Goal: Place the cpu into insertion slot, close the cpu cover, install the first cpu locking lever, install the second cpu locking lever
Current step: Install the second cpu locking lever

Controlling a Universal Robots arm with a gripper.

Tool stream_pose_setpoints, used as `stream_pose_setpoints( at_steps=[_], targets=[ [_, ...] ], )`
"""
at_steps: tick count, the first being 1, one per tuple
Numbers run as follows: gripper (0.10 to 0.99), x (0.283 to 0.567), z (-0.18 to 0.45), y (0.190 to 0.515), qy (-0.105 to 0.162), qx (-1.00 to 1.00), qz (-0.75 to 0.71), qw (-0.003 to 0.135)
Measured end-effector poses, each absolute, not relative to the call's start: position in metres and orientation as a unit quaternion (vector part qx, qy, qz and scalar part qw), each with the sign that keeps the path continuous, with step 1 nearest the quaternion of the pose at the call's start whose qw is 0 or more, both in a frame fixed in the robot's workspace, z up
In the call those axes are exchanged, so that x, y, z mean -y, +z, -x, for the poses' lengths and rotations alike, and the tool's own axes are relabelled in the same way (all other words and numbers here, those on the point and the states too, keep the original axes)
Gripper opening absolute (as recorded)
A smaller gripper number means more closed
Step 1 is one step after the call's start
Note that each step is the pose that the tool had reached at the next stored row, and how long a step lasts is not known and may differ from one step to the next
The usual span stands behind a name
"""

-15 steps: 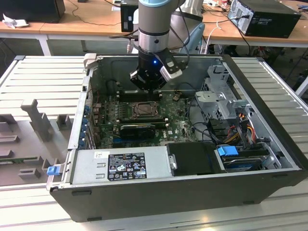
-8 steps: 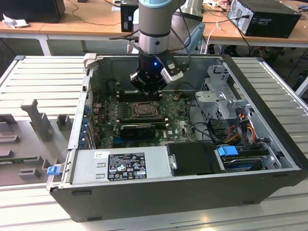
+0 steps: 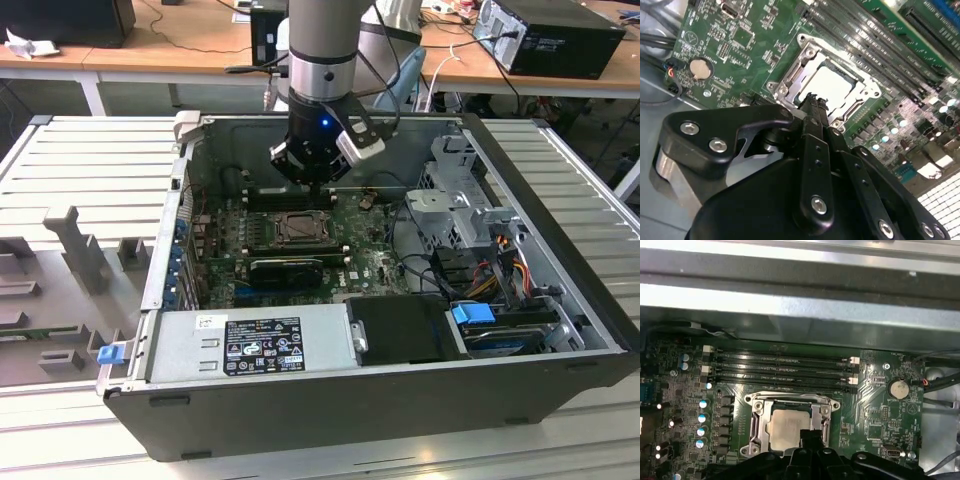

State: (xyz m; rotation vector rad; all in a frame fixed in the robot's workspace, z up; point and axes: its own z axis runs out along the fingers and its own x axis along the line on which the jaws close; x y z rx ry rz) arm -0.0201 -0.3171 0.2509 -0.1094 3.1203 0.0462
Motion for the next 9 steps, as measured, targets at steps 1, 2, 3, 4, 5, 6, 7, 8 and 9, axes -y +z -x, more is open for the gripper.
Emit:
stream_pose_setpoints(
  at_steps=[1, 2, 3, 4, 5, 6, 7, 8, 9],
  targets=[
    [0.106, 0.321, 0.02, 0.251, 0.015, -0.999, 0.035, 0.009],
    [0.106, 0.322, 0.02, 0.251, 0.015, -0.999, 0.035, 0.007],
    [0.106, 0.324, 0.02, 0.251, 0.015, -0.999, 0.035, 0.005],
    [0.106, 0.328, 0.02, 0.251, 0.015, -0.999, 0.035, 0.001],
    [0.106, 0.333, 0.02, 0.251, 0.016, -0.999, 0.035, -0.001],
    [0.106, 0.339, 0.02, 0.251, 0.017, -0.999, 0.035, -0.003],
    [0.106, 0.345, 0.02, 0.25, 0.017, -0.999, 0.035, -0.004],
    [0.106, 0.352, 0.02, 0.25, 0.018, -0.999, 0.035, -0.004],
    [0.106, 0.359, 0.02, 0.249, 0.019, -0.999, 0.035, -0.005]
  ],
)
